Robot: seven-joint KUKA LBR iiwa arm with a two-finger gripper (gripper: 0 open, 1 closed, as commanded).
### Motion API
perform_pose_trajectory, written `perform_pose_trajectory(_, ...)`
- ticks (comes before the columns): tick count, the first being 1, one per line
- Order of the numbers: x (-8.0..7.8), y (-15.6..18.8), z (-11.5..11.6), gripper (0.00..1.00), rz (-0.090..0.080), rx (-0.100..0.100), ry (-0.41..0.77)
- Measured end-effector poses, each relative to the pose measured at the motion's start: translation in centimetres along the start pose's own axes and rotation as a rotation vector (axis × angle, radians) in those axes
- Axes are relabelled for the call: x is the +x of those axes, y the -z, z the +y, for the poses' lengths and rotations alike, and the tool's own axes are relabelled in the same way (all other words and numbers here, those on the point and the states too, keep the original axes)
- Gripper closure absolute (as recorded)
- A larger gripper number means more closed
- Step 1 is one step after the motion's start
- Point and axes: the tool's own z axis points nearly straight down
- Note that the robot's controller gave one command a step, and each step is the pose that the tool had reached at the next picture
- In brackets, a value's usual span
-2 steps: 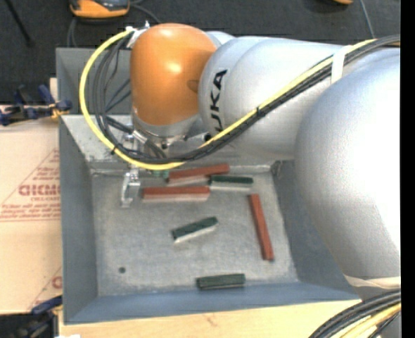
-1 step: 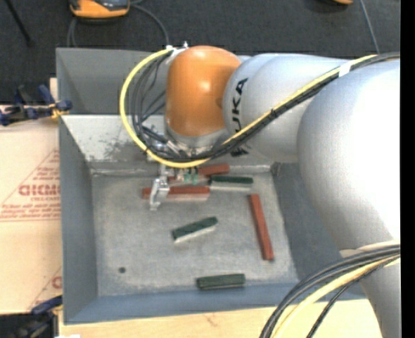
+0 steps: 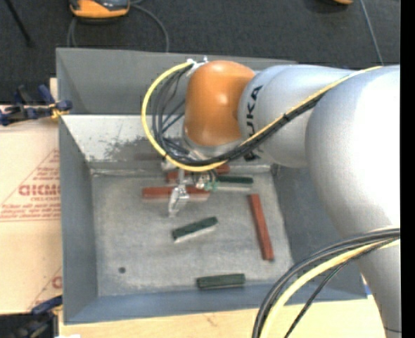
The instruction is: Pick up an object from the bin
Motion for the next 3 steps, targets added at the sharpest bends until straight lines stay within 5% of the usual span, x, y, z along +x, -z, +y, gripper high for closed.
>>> perform_pose_trajectory(1, -1.1, 2.0, -0.4, 0.0, -0.006, -0.003, -0.055)
perform_pose_trajectory(2, -0.7, -1.8, -3.2, 0.0, -0.005, -0.002, 0.039)
perform_pose_trajectory(3, -0.9, -1.1, -2.9, 1.0, -0.01, -0.005, 0.048)
